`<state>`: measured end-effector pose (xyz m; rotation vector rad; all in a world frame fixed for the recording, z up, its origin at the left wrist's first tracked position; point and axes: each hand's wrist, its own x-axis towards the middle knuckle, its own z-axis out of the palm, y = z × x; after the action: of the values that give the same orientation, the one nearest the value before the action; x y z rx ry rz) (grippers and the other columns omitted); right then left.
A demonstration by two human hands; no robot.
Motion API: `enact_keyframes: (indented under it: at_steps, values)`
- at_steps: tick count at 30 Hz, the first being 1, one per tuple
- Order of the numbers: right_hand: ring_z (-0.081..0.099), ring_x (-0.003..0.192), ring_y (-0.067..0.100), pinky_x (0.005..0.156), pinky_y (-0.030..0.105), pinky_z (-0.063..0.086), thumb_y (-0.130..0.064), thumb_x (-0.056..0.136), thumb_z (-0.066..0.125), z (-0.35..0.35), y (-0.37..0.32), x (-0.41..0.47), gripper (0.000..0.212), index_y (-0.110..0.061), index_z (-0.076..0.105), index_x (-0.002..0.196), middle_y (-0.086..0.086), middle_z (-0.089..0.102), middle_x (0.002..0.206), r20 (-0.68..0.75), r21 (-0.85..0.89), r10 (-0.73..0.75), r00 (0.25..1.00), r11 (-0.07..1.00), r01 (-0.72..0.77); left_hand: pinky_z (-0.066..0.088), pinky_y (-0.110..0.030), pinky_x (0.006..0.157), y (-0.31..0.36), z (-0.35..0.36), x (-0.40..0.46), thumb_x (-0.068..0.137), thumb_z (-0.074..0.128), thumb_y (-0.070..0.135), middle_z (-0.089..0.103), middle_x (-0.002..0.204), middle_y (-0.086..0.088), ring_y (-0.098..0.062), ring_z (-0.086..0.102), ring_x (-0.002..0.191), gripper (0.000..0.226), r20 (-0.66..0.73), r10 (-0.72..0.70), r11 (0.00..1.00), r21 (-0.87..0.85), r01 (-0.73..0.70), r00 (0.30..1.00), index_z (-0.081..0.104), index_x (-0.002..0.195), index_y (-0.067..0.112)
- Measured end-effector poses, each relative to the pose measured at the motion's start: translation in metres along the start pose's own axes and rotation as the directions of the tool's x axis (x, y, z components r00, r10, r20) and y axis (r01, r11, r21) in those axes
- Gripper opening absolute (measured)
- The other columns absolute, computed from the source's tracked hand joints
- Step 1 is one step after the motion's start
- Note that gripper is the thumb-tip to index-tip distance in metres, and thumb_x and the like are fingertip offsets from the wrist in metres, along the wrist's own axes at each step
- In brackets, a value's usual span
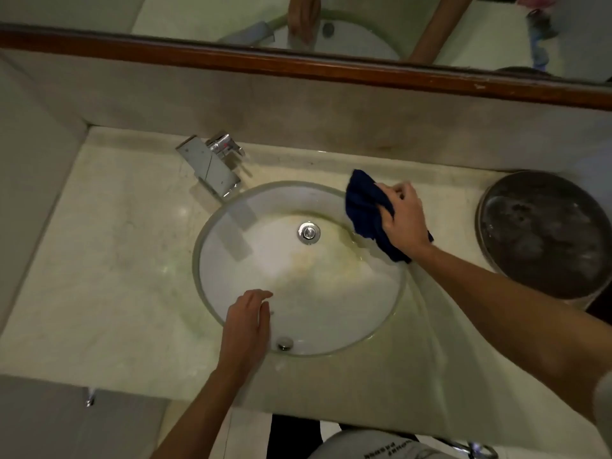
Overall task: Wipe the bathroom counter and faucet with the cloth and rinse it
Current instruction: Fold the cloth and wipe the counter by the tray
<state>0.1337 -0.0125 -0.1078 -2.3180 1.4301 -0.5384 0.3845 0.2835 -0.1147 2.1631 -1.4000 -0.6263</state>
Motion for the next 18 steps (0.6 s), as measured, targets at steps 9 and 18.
enact_keyframes:
  at_steps: [9, 18]
  values:
    - [0.058, 0.092, 0.031, 0.084, 0.051, 0.054, -0.006, 0.096, 0.058, 0.013, -0.042, -0.168, 0.033, -0.013, 0.062, 0.128, 0.011, 0.05, 0.11, -0.058, 0.072, 0.354, 0.933, 0.934, -0.35, 0.049, -0.043, 0.09, -0.009, -0.021, -0.014, 0.103, 0.038, 0.021, 0.065, 0.112, 0.0, -0.022, 0.061, 0.104, 0.03, -0.054, 0.095, 0.994, -0.053, -0.098, 0.994, 0.066, 0.112, 0.015]
    - [0.055, 0.093, 0.025, 0.081, 0.047, 0.052, -0.019, 0.096, 0.052, 0.05, -0.149, -0.228, 0.037, -0.016, 0.056, 0.133, 0.003, 0.047, 0.107, 0.078, 0.15, 0.066, 0.995, 0.986, -0.077, 0.046, -0.041, 0.095, -0.021, -0.059, -0.013, 0.107, 0.041, 0.012, 0.058, 0.122, 0.0, -0.017, 0.055, 0.109, 0.026, -0.182, 0.003, 0.99, -0.136, -0.028, 0.983, 0.064, 0.12, 0.014]
